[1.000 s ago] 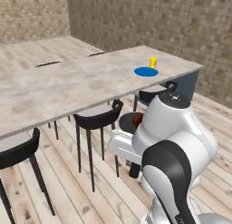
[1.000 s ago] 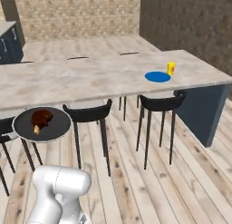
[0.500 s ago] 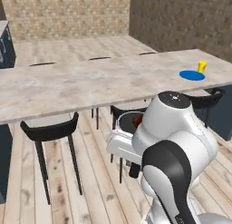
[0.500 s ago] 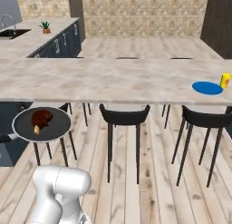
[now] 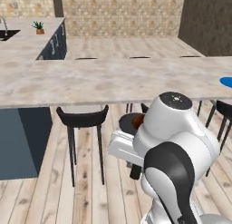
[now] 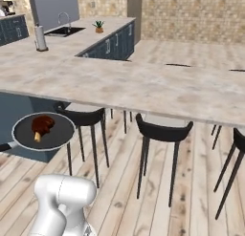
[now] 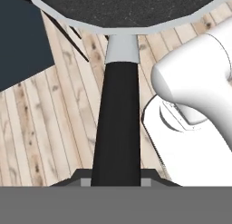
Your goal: Pick up the pan with the steak in it and place it on the dining table. Then place the steak on the plate.
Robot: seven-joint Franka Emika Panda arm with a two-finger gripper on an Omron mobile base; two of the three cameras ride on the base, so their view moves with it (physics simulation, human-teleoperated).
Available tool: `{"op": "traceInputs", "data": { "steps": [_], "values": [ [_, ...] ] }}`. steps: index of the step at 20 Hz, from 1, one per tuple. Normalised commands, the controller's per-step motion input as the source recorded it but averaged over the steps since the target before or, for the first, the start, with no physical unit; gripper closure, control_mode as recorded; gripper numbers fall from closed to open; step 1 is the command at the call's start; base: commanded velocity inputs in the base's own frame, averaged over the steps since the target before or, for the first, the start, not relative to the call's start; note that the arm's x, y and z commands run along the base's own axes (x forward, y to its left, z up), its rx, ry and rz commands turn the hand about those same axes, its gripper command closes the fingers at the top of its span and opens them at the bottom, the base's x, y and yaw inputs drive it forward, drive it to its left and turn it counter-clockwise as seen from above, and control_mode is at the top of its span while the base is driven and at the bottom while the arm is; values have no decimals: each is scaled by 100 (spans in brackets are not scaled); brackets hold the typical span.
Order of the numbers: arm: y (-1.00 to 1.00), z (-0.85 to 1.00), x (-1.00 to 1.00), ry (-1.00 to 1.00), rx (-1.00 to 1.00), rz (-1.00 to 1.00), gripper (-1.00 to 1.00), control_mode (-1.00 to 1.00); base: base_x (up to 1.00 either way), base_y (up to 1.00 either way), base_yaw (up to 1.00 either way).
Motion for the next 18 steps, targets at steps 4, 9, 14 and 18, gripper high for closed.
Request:
{"op": "traceInputs", "data": {
  "steps": [4, 9, 14, 18],
  "values": [
    [0, 0, 0, 0, 0, 0, 100, 100, 0, -54, 8],
    [0, 0, 0, 0, 0, 0, 100, 100, -1, -99, 4],
    [0, 0, 0, 0, 0, 0, 100, 100, -2, -100, 2],
    [0, 0, 0, 0, 0, 0, 100, 100, -1, -100, 2]
  ]
}}
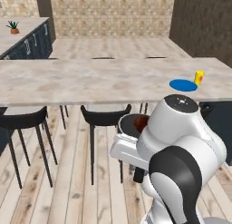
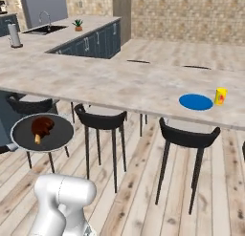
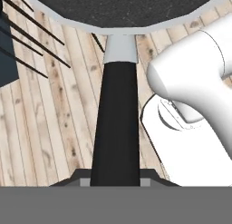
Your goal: Pick up the pan with the steak in it and place it on the dining table. Then place the steak on the plate.
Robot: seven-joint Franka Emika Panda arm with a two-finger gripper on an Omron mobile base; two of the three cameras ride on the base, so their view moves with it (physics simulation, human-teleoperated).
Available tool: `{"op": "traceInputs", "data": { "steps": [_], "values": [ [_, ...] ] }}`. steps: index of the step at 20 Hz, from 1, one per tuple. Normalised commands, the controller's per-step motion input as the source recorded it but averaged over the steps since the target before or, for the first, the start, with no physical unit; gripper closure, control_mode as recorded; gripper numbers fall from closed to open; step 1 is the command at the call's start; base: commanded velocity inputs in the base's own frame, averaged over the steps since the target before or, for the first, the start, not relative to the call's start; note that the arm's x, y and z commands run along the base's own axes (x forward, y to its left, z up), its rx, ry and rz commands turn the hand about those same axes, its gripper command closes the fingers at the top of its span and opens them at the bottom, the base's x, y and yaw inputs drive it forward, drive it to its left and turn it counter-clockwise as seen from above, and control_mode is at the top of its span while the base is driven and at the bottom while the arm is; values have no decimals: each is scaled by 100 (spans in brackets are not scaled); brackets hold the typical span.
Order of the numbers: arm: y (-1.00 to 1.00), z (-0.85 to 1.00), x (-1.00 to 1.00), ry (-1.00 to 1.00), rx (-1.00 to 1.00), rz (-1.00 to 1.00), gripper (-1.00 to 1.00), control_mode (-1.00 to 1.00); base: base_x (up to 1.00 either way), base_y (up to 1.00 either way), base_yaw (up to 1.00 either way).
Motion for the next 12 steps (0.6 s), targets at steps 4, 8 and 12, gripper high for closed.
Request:
{"op": "traceInputs", "data": {
  "steps": [4, 8, 12],
  "values": [
    [0, 0, 0, 0, 0, 0, 100, 100, 1, -99, 2],
    [0, 0, 0, 0, 0, 0, 100, 100, 24, -70, 2],
    [0, 0, 0, 0, 0, 0, 100, 100, 56, -23, 1]
  ]
}}
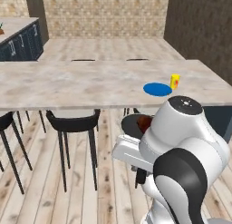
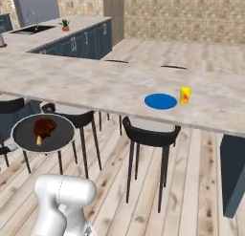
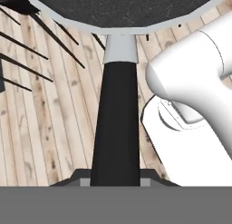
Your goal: Pick up the pan with the steak in it and place it on the dining table. Then place the steak on the plate.
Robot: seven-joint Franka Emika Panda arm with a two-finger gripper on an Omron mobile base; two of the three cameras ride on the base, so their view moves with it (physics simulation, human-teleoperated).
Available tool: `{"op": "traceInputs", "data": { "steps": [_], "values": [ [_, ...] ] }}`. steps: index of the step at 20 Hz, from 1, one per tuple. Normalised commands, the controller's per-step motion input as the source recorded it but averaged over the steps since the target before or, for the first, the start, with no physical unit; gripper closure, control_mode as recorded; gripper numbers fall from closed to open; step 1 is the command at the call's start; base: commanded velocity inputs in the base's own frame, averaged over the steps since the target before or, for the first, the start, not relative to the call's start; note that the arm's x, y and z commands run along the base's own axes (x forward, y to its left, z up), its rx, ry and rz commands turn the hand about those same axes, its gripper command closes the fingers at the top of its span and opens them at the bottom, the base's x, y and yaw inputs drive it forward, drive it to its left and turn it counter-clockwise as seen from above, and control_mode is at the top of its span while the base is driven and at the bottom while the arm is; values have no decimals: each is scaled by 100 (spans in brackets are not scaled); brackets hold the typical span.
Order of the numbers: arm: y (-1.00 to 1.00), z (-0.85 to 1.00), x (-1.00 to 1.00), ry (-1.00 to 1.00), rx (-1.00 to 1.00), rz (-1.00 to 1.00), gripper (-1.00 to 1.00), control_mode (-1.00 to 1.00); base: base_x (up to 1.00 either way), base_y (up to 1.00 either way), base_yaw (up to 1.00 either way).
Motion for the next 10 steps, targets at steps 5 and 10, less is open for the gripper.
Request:
{"op": "traceInputs", "data": {
  "steps": [5, 10],
  "values": [
    [0, 0, 0, 0, 0, 0, 100, 100, 75, -3, 0],
    [0, 0, 0, 0, 0, 0, 100, 100, 86, -1, 0]
  ]
}}
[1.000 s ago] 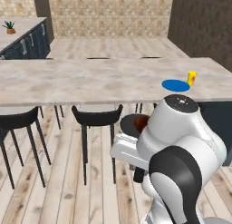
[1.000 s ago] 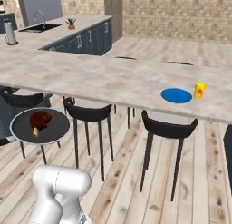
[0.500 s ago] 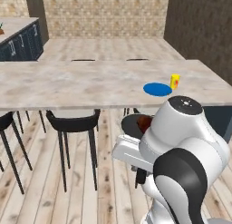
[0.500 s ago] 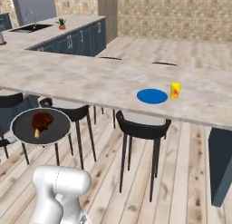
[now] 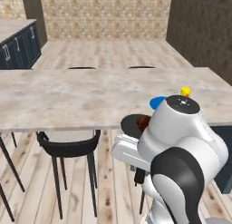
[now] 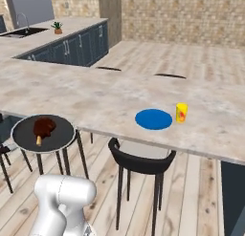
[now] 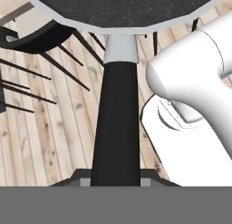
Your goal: Pick up the pan with the steak in it and place it on the dining table. Then place the steak on the plate.
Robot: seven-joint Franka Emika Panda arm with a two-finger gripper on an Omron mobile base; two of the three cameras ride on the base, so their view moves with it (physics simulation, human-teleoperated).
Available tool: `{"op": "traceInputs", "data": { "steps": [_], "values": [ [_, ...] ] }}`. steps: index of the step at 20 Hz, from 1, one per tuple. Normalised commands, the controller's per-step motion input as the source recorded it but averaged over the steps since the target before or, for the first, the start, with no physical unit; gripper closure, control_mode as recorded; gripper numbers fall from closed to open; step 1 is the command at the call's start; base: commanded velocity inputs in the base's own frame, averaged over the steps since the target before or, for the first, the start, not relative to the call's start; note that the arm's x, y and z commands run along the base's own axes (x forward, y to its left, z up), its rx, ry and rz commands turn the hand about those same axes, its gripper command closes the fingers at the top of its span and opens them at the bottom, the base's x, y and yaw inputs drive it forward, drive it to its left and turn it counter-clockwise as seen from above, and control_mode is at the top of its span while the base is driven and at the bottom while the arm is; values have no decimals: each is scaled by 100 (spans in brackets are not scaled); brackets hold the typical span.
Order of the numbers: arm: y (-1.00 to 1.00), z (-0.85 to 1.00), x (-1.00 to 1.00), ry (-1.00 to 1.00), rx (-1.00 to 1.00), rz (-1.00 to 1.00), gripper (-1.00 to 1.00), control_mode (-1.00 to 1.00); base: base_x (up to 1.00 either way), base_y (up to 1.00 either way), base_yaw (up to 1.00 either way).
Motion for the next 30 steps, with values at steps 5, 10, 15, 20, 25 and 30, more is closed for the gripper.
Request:
{"op": "traceInputs", "data": {
  "steps": [5, 10, 15, 20, 25, 30],
  "values": [
    [-3, -3, 16, 0, 0, 0, 100, -100, 65, -6, 0],
    [-3, -17, 96, 0, 0, 0, 100, -100, 0, 0, 0],
    [0, -20, 100, 0, 0, 0, 100, -100, 0, 0, 0],
    [-2, -25, 97, 0, 0, 0, 100, -100, 0, 0, 0],
    [-8, -29, 94, 0, 0, 0, 100, -100, 0, 0, 0],
    [-10, -33, 91, 1, 0, 0, 100, -100, 0, 0, 0]
  ]
}}
